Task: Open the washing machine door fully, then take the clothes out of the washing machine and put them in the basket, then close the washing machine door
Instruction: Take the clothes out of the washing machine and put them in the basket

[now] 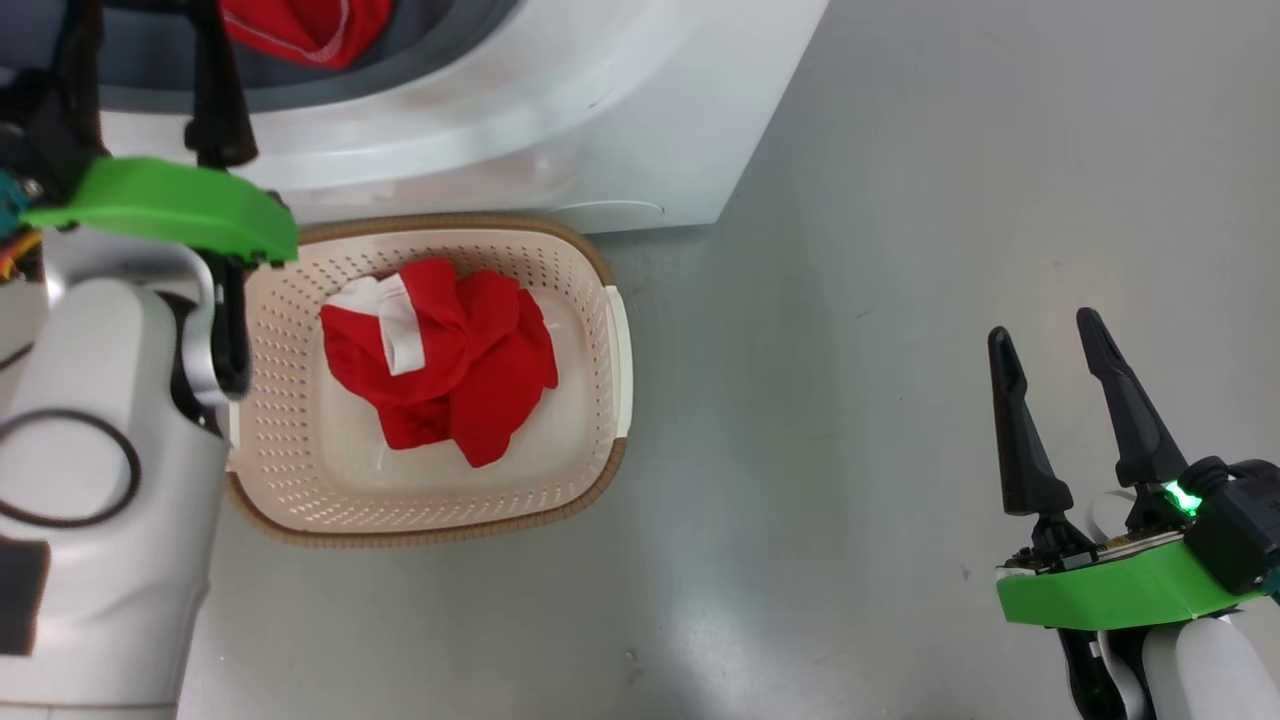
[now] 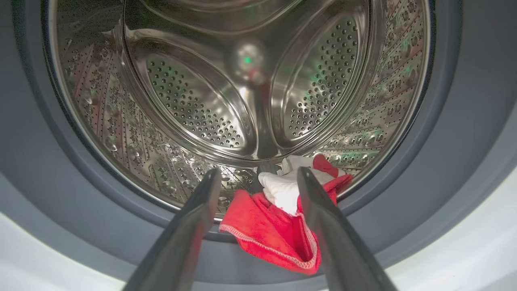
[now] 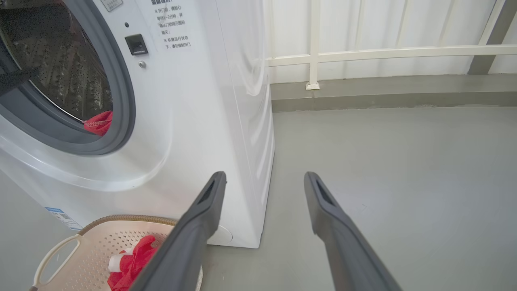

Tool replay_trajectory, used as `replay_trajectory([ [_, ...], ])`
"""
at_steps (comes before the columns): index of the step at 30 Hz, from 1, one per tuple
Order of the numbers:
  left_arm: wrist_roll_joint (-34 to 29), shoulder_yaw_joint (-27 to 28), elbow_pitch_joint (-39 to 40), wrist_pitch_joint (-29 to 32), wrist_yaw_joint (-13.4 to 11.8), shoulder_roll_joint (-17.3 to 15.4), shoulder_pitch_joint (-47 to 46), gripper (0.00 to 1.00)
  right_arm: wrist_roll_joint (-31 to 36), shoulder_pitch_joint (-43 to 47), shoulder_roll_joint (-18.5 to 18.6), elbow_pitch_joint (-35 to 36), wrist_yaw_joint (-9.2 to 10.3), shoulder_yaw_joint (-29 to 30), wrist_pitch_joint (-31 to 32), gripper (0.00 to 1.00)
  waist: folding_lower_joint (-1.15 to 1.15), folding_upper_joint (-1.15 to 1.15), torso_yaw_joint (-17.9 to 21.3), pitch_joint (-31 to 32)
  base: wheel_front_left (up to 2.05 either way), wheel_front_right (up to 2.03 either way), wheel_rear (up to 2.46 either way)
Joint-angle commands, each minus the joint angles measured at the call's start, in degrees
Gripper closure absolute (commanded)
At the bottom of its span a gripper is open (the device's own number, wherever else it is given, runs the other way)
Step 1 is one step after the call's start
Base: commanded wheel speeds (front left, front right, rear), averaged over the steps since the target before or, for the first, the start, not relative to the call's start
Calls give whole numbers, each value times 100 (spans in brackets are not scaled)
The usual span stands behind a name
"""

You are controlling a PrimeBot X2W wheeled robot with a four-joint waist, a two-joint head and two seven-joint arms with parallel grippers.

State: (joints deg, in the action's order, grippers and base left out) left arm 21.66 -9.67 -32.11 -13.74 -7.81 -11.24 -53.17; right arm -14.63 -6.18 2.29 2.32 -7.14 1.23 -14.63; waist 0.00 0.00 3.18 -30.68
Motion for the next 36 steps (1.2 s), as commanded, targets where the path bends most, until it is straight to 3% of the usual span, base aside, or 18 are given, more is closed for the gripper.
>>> replay_trajectory([
  [1,-60,143,20,-37,45,-245,-142,0,-23,-53,59,124,-35,-144,-37,0,0,0,59,-79,0,0,0],
  [17,-95,117,-1609,-4,361,-442,-1707,0,-68,-263,59,69,-35,-331,-37,0,0,0,304,-515,0,0,0],
  [27,76,-46,-2622,1153,772,-493,-2406,0,-39,-338,59,-5,-35,-413,-37,0,0,0,404,-559,0,0,0],
  [36,145,-191,-3127,1870,943,-419,-2636,0,-48,-353,59,-18,-35,-509,-37,0,0,0,501,-527,0,0,0],
])
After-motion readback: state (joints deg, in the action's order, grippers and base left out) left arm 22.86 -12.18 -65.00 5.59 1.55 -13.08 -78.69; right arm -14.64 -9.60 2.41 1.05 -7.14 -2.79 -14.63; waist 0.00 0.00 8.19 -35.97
